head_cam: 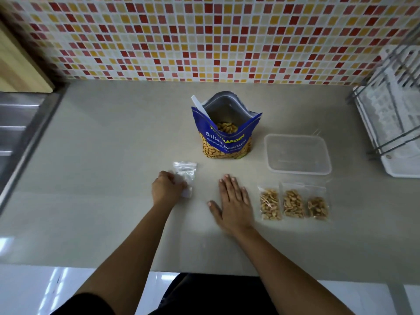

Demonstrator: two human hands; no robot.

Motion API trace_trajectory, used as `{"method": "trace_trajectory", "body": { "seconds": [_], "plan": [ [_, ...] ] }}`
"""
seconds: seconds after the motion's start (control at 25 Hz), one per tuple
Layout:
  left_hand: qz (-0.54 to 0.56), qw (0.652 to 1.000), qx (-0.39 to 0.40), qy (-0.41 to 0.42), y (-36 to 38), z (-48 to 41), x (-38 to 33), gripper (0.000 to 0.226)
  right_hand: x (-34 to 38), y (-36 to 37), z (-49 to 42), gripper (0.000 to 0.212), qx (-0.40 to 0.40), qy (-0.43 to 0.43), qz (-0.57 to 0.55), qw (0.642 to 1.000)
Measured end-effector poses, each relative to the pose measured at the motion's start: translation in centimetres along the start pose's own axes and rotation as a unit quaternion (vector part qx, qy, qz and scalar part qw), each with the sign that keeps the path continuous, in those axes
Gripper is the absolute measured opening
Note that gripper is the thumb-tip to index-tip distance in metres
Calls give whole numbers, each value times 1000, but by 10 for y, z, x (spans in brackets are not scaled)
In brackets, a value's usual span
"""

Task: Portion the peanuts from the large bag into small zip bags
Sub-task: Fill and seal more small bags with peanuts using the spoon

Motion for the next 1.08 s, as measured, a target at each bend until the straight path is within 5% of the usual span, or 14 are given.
{"method": "trace_trajectory", "body": {
  "seconds": [0.2,0.44,0.88,1.08],
  "plan": [
    [-28,999,9,-33,-7,-1,3,24,1,-2,1,69,5,2,1,1000],
    [-1,998,-15,-62,-7,1,5,45,2,-2,0,69,13,2,5,1000],
    [-8,998,6,-60,-18,1,13,25,-2,3,0,73,2,-18,-6,1000],
    [137,989,12,-49,-17,6,11,18,0,1,-1,71,-9,-18,-29,999]
  ]
}}
Point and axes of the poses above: each hand's wrist, its own z-axis away from the middle knuckle, its own y-axis out of the palm, x = y × z, the point moved 3 cm from there along -z, towards the middle knuckle, and after that the axes turned 3 degrees about -z, right-handed, at the moved point
